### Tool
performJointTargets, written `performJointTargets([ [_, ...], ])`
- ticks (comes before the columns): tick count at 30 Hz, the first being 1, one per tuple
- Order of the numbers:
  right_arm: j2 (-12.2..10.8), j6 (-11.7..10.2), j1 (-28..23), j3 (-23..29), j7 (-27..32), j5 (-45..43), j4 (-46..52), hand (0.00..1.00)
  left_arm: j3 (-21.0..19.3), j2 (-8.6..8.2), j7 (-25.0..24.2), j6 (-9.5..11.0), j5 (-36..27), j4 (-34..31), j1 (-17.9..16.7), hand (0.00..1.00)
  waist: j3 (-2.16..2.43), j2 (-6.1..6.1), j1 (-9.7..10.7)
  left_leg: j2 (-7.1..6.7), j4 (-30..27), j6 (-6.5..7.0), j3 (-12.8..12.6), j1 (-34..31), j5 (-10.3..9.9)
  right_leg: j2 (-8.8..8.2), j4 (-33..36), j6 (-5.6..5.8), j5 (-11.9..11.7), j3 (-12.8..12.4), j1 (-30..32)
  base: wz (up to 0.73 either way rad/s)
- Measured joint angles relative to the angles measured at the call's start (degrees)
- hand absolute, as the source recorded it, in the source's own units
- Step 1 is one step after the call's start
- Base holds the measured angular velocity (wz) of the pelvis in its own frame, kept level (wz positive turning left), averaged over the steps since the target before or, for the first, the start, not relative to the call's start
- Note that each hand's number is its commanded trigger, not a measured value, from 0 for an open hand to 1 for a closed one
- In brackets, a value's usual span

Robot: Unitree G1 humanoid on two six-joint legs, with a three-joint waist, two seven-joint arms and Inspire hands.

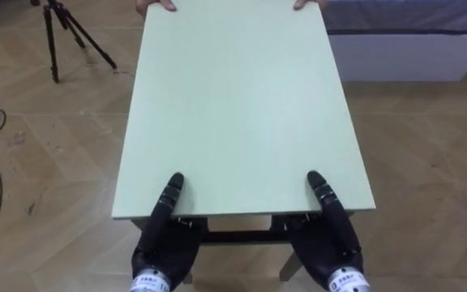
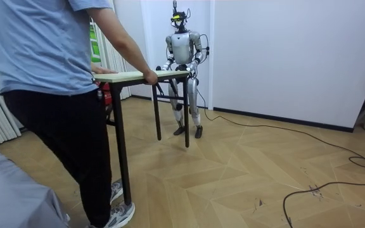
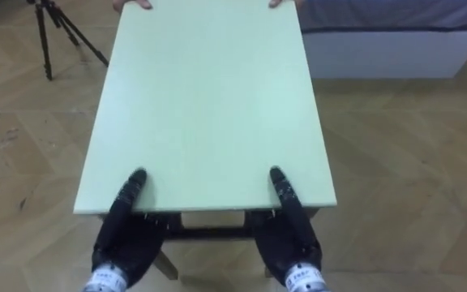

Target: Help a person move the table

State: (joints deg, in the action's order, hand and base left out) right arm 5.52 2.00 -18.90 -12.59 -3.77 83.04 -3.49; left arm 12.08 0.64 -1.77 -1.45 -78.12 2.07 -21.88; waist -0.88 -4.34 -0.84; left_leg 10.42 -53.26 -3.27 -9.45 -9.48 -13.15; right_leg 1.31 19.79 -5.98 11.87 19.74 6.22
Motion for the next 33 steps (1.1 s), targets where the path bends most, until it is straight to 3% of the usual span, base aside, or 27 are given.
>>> performJointTargets([
  [1, -0.14, -0.01, 0.16, 0.01, -0.08, -0.13, 0.04, 1.0, -0.11, 0.48, -0.02, 0.0, 0.14, 0.02, 0.7, 1.0, -0.42, 0.33, 1.12, -0.57, 4.37, -0.58, -0.05, 2.19, -2.86, -0.56, 1.3, -0.15, 0.1, 1.17, 1.28, 0.53],
  [3, -0.26, -0.07, 0.25, 0.03, -0.08, -0.57, 0.36, 1.0, -0.14, 0.84, -0.02, 0.06, 0.16, 0.03, 1.13, 1.0, -0.56, 0.78, 2.29, -1.45, 12.44, -1.08, -1.48, 4.9, -6.48, -1.21, 1.76, -0.29, -0.08, 2.26, 2.89, 0.36],
  [4, -0.27, -0.18, 0.3, 0.28, -0.09, -0.74, 0.68, 1.0, -0.09, 0.69, -0.02, 0.04, 0.13, 0.04, 1.47, 1.0, -0.54, 0.36, 3.04, -1.51, 16.92, -0.93, -2.15, 6.28, -8.57, -1.43, 2.06, -0.32, -0.29, 3.22, 3.74, 0.31],
  [7, -0.42, -0.32, 0.6, 0.92, -0.1, -0.52, 0.88, 1.0, 0.2, 1.13, -0.02, 0.05, 0.05, 0.05, 2.75, 1.0, -0.51, 0.11, 5.15, -1.98, 24.99, 0.14, -2.88, 7.3, -10.69, -2.04, 2.69, -0.14, -1.08, 5.45, 5.67, 0.41],
  [9, -0.39, -0.29, 0.95, 1.68, -0.37, -0.4, 0.88, 1.0, 0.69, 1.18, 0.09, 0.07, 0.02, 0.22, 3.75, 1.0, -0.55, -0.06, 5.3, -3.18, 27.73, 0.72, -2.95, 7.19, -10.38, -2.96, 2.81, 0.08, -2.3, 5.65, 7.03, 0.18],
  [10, -0.32, -0.31, 0.98, 1.79, -0.61, -0.41, 0.88, 1.0, 0.84, 1.16, 0.09, 0.12, 0.0, 0.21, 3.85, 1.0, -0.53, -0.09, 5.07, -4.21, 29.52, 2.34, -2.95, 7.29, -9.49, -3.54, 2.57, 0.21, -3.32, 5.21, 7.75, -0.04],
  [12, -0.08, -0.33, 0.95, 1.7, -0.77, -0.46, 0.85, 1.0, 0.98, 1.17, 0.09, 0.27, -0.04, 0.47, 3.87, 1.0, -0.55, -0.25, 4.17, -5.47, 31.82, 3.94, -3.18, 8.26, -8.42, -3.88, 1.74, 0.36, -5.05, 4.12, 8.15, -0.25],
  [14, -0.07, -0.33, 0.88, 1.66, -0.78, -0.38, 0.42, 1.0, 1.27, 1.02, 0.08, 0.62, -0.22, 1.22, 3.94, 1.0, -0.57, -0.13, 3.57, -7.39, 33.54, 5.26, -3.39, 8.81, -7.03, -5.22, 1.98, 0.79, -6.47, 2.84, 8.81, -0.23],
  [17, 0.12, 0.01, 0.95, 1.76, -0.83, -0.23, 0.32, 1.0, 1.4, 1.09, 0.05, 0.55, -1.18, 1.5, 3.78, 1.0, -0.58, 0.13, 3.31, -9.2, 33.94, 6.49, -4.66, 8.19, -5.73, -6.37, 1.97, 1.16, -8.74, 1.22, 10.32, -0.22],
  [20, 0.03, 1.5, 1.72, 2.65, -0.87, -0.35, 0.31, 1.0, 1.09, 1.13, -0.03, 0.41, -1.3, 1.51, 4.26, 1.0, -0.52, 0.83, 3.41, -10.65, 33.99, 8.58, -6.21, 5.05, -3.57, -7.38, 0.75, 3.37, -14.5, -1.08, 13.48, -0.16],
  [21, -0.07, 1.81, 1.77, 2.81, -0.86, -0.08, 0.33, 1.0, 1.09, 1.24, -0.03, 0.4, -1.31, 1.45, 4.47, 1.0, -0.53, 1.42, 3.36, -10.77, 34.15, 9.6, -6.85, 3.62, -2.54, -7.43, -0.35, 6.13, -16.53, -3.26, 14.02, 0.15],
  [22, -0.76, 1.83, 1.21, 3.07, -0.84, -0.01, 0.37, 1.0, 1.19, 1.67, -0.02, 0.1, -1.24, 1.67, 4.83, 1.0, -0.43, 2.07, 3.86, -10.65, 33.97, 10.45, -9.12, 2.77, -2.07, -8.96, 4.75, 8.66, -14.13, -4.92, 15.14, 0.34],
  [23, -1.03, 1.78, 0.55, 3.36, -0.84, -0.04, 0.45, 1.0, 1.37, 1.88, 0.07, -0.31, -1.24, 1.93, 5.09, 1.0, -0.34, 2.41, 4.19, -10.72, 34.02, 10.79, -9.72, 2.71, -1.88, -10.37, 9.49, 9.03, -11.76, -4.88, 15.5, 0.56],
  [24, -1.33, 1.81, -0.77, 3.73, -0.83, 0.01, 0.65, 1.0, 1.53, 2.16, 0.18, -1.0, -1.04, 2.4, 5.16, 1.0, -0.02, 3.2, 4.64, -11.09, 34.34, 11.44, -11.2, 3.02, -1.47, -13.62, 20.49, 9.15, -7.24, -5.21, 15.73, 0.37],
  [25, -1.3, 1.98, -1.41, 3.72, -0.76, 0.04, 0.64, 1.0, 1.7, 2.4, 0.18, -1.14, -0.88, 2.43, 4.71, 1.0, 0.11, 3.77, 4.39, -11.62, 34.27, 11.92, -11.91, 3.09, -1.2, -16.18, 29.28, 10.23, -4.33, -6.6, 14.6, 0.06],
  [26, -1.24, 2.27, -1.58, 3.73, -0.75, 0.17, 0.65, 1.0, 1.7, 2.33, 0.14, -1.13, -0.9, 2.4, 4.17, 1.0, 0.06, 3.94, 3.68, -12.04, 34.16, 12.39, -12.47, 2.98, -0.94, -17.47, 34.6, 11.12, -2.57, -8.5, 12.66, -0.2],
  [29, -1.02, 2.32, -1.4, 3.66, -0.72, 0.25, 0.72, 1.0, 1.69, 2.09, -0.01, -0.96, -0.93, 2.35, 3.99, 1.0, 0.03, 4.2, 2.08, -12.32, 33.78, 13.19, -14.42, 1.54, -0.29, -19.54, 37.7, 11.56, -0.7, -9.59, 6.56, -0.33],
  [31, -0.74, 2.08, -1.29, 3.19, -0.72, 0.78, 1.13, 1.0, 1.67, 2.14, -0.04, -0.84, -0.95, 1.65, 3.96, 1.0, 0.14, 4.88, 0.29, -12.3, 33.7, 13.59, -15.76, -0.66, 0.94, -18.68, 31.4, 12.46, 0.63, -10.04, -0.32, -0.29],
  [33, -0.74, 1.6, -1.23, 2.7, -0.69, 0.92, 2.08, 1.0, 1.61, 2.44, -0.04, -0.67, -1.06, 0.27, 3.82, 1.0, 0.07, 5.92, -0.92, -12.26, 33.61, 13.81, -17.26, -2.82, 2.12, -17.57, 23.02, 12.51, 1.72, -10.12, -4.19, -0.28],
])
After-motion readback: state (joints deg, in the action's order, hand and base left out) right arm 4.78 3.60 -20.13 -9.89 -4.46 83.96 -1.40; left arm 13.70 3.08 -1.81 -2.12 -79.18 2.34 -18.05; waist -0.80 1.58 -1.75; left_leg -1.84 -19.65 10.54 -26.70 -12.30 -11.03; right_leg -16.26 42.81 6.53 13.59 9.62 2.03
